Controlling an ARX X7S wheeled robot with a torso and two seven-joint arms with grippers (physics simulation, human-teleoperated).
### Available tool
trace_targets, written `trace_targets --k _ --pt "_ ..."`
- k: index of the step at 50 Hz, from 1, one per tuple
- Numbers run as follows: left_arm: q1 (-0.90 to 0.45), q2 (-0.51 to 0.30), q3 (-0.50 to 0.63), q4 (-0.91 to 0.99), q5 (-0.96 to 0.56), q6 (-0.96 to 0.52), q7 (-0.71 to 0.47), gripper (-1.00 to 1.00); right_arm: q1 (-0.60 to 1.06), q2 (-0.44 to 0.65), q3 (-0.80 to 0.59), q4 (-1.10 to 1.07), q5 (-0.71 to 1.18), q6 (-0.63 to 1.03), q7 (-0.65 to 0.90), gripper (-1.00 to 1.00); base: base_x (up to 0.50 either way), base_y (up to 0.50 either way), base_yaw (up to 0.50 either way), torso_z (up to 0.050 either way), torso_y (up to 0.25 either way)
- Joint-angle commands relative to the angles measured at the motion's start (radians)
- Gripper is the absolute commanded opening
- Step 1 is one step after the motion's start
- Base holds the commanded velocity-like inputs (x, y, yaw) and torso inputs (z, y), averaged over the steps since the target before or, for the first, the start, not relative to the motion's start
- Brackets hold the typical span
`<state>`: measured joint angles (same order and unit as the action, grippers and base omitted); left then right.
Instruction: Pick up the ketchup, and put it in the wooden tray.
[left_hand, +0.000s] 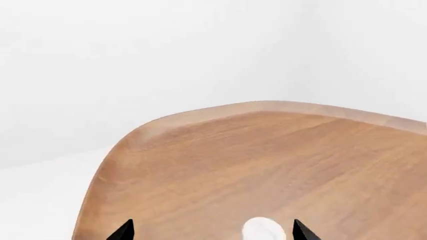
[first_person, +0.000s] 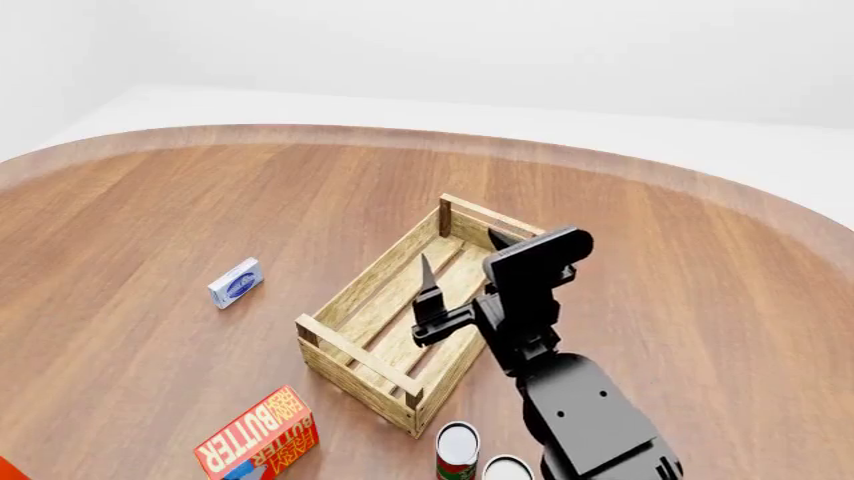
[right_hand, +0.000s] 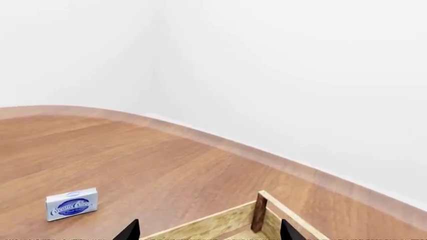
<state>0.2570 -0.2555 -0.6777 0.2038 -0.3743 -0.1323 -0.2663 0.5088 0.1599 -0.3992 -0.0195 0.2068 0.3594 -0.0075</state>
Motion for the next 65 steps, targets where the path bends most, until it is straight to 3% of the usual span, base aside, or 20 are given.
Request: trace_targets --k 1,25,65 --pt "0.006 -0.005 -0.009 -0.023 -0.042 -0.105 -0.027 1.0 0.0 0.002 -0.008 0.003 0.005 0.0 0.007 1.0 0.0 0.0 0.0 0.0 0.0" --pt "-0.001 -0.005 0.009 -0.018 -0.066 -0.143 -0.032 1.0 0.002 0.009 -0.018 0.002 0.018 0.0 0.022 1.0 0.0 0.0 0.0 0.0 0.0" --pt "-0.146 -0.034 0.137 -0.183 0.019 -0.114 -0.037 1.0 -0.003 0.03 -0.016 0.018 0.035 -0.011 0.051 1.0 0.0 0.0 0.0 0.0 0.0"
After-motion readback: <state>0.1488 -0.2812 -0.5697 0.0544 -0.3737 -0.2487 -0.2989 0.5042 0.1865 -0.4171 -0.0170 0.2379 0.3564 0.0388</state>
